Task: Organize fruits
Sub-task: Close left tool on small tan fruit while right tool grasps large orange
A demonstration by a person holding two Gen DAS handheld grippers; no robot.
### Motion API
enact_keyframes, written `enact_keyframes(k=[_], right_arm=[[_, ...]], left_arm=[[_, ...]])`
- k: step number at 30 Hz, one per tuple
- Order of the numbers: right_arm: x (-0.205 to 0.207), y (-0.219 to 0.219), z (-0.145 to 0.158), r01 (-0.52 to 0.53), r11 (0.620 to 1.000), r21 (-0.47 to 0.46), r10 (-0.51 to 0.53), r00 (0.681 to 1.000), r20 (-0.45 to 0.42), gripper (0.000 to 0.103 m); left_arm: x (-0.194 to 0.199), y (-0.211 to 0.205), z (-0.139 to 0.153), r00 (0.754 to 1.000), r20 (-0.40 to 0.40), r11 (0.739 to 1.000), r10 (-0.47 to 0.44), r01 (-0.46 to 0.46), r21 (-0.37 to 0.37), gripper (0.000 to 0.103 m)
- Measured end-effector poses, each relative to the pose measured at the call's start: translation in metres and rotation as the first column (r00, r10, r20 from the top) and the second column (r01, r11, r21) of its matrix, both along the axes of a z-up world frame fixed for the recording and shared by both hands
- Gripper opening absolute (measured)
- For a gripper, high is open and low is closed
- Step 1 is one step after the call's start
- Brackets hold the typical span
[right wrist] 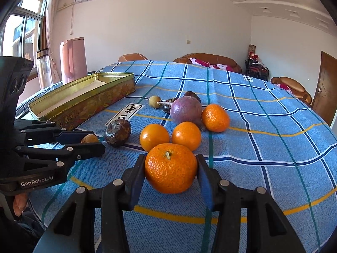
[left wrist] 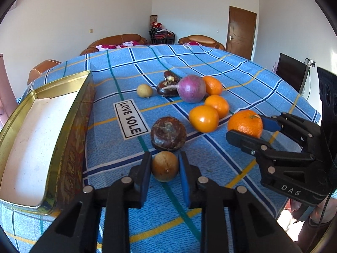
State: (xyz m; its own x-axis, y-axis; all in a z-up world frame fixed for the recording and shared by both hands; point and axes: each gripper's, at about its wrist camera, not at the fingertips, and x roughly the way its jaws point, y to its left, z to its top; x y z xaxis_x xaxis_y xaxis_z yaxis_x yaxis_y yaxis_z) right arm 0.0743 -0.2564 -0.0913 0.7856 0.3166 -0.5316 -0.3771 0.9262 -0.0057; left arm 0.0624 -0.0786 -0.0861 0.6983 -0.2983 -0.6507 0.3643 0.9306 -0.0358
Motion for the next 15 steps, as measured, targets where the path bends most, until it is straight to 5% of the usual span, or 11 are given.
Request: enact_keyframes(k=[15], right_arm=[[-0.010,0.000,0.002,-0.020,1.000,0.010,0.019,0.996,0.083,0.049]], left_arm=[[-0.014,0.003,0.007,0.993,0.120,1.000,0.023,-0.022,-0.008,0.027]])
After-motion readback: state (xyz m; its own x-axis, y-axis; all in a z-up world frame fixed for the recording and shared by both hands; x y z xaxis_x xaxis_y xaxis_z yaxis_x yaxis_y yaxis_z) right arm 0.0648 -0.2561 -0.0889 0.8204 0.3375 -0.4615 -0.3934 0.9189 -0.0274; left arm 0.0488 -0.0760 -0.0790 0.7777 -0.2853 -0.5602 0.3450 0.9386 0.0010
